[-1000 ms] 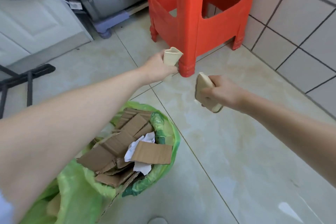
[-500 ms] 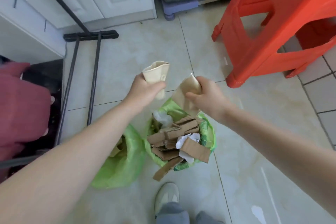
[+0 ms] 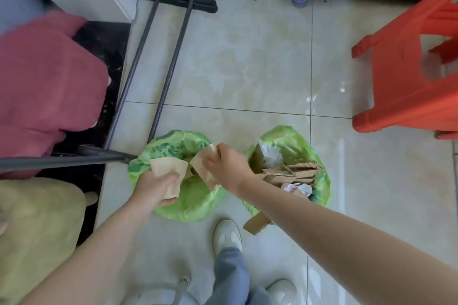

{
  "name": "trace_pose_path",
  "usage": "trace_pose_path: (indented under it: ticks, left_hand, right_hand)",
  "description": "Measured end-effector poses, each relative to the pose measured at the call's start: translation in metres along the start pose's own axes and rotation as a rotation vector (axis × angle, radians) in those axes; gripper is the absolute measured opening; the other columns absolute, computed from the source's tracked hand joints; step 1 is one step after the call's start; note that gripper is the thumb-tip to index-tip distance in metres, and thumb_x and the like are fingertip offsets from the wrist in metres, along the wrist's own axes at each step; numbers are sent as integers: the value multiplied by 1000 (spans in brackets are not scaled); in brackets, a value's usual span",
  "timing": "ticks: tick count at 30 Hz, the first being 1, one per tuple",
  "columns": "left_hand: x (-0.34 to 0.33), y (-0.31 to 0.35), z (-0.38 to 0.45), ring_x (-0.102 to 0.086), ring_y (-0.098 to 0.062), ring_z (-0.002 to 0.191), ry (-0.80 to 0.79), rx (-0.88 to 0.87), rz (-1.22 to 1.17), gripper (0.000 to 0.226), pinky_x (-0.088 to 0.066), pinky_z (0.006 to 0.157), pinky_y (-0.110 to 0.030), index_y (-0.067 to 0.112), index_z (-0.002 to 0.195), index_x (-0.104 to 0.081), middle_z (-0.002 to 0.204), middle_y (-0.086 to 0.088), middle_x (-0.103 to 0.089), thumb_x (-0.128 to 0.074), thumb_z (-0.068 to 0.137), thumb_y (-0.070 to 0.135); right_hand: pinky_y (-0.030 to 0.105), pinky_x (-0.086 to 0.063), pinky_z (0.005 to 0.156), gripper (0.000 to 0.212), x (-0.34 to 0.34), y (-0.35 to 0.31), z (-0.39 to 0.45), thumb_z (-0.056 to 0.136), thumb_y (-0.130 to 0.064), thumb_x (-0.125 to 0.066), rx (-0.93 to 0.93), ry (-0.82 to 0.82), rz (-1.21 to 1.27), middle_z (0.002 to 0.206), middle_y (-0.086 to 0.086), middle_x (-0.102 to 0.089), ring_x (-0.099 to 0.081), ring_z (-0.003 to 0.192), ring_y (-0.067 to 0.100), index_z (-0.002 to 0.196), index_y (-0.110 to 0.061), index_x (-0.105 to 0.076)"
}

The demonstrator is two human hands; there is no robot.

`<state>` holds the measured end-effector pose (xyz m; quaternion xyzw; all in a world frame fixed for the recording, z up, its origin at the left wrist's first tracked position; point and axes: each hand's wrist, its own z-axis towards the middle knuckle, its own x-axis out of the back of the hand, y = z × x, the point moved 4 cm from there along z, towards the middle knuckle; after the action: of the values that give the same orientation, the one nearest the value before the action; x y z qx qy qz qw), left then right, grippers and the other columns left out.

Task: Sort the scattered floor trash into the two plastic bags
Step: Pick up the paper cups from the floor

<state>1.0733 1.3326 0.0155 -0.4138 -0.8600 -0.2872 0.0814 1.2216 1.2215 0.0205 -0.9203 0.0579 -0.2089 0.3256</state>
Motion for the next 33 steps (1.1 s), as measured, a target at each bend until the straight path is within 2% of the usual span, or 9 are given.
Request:
trace_pose_path:
  ticks: [6, 9, 14, 17, 19, 22, 24, 28, 33]
  left_hand:
    - [4, -26, 40, -57, -31, 105, 35, 75, 18, 30, -55, 79, -44, 9, 115, -53, 119, -15, -58, -64, 88, 16]
    - [-5, -27, 53, -52, -25, 103, -53, 89, 127, 26, -53, 86, -45, 8, 115, -49, 113, -8, -54, -57, 92, 19]
    - [-11, -34, 56, -48, -25, 100, -120, 110, 252, 46, -51, 90, -43, 8, 134, -43, 113, -6, -46, -57, 91, 13]
    - [-11, -29, 42, -51, -24, 92, -146, 107, 298, 24, -50, 86, -41, 16, 105, -56, 104, -10, -53, -60, 82, 13]
    - [-14, -21, 29, -55, -23, 92, -178, 63, 367, 19, -51, 88, -40, 23, 94, -56, 103, -7, -56, -60, 76, 18]
    - [-25, 1, 1, -60, -24, 101, -234, -20, 421, 30, -50, 81, -32, 14, 118, -59, 114, -6, -60, -57, 88, 14]
    - [-33, 23, -22, -62, -22, 102, -245, -86, 426, 30, -49, 78, -29, 12, 121, -59, 117, -6, -64, -55, 91, 13]
    - [-44, 83, -79, -66, -18, 92, -219, -244, 383, 16, -53, 87, -38, 21, 103, -62, 102, 1, -68, -57, 89, 17]
    - [-60, 158, -170, -67, -17, 80, -185, -372, 285, 11, -55, 77, -38, 29, 87, -59, 90, 2, -68, -57, 88, 19]
  right_hand:
    - [39, -53, 76, 42, -43, 10, 35, 92, -40, -50, -93, -77, -63, 109, 10, -60, -60, 95, 29, 122, -11, -49]
    - [37, -49, 90, 52, -53, 14, 48, 91, -35, -56, -57, -162, -192, 130, 8, -56, -56, 114, 28, 136, -12, -43]
    - [36, -50, 87, 48, -55, 20, 48, 93, -23, -50, -91, -143, -172, 132, 8, -55, -56, 112, 28, 139, -12, -42]
    - [35, -49, 89, 48, -43, 24, 38, 93, -23, -52, -113, -144, -160, 132, 9, -54, -55, 114, 27, 139, -12, -42]
    - [30, -48, 85, 45, -27, 23, 28, 94, -25, -51, -121, -123, -136, 130, 7, -56, -57, 112, 24, 137, -13, -44]
    - [29, -47, 83, 39, 7, 13, 8, 96, -21, -46, -122, -67, -100, 126, 6, -59, -57, 112, 23, 134, -12, -47]
    - [26, -44, 80, 38, 34, 0, -8, 96, -20, -43, -120, -27, -81, 123, 4, -61, -57, 111, 21, 132, -12, -49]
    - [30, -45, 93, 34, 98, -38, -46, 96, -19, -45, -51, 70, -48, 117, 4, -63, -57, 112, 20, 128, -12, -53]
    - [17, -41, 82, 29, 186, -82, -106, 96, -19, -47, 40, 204, -18, 105, -3, -63, -58, 102, 12, 123, -17, -58]
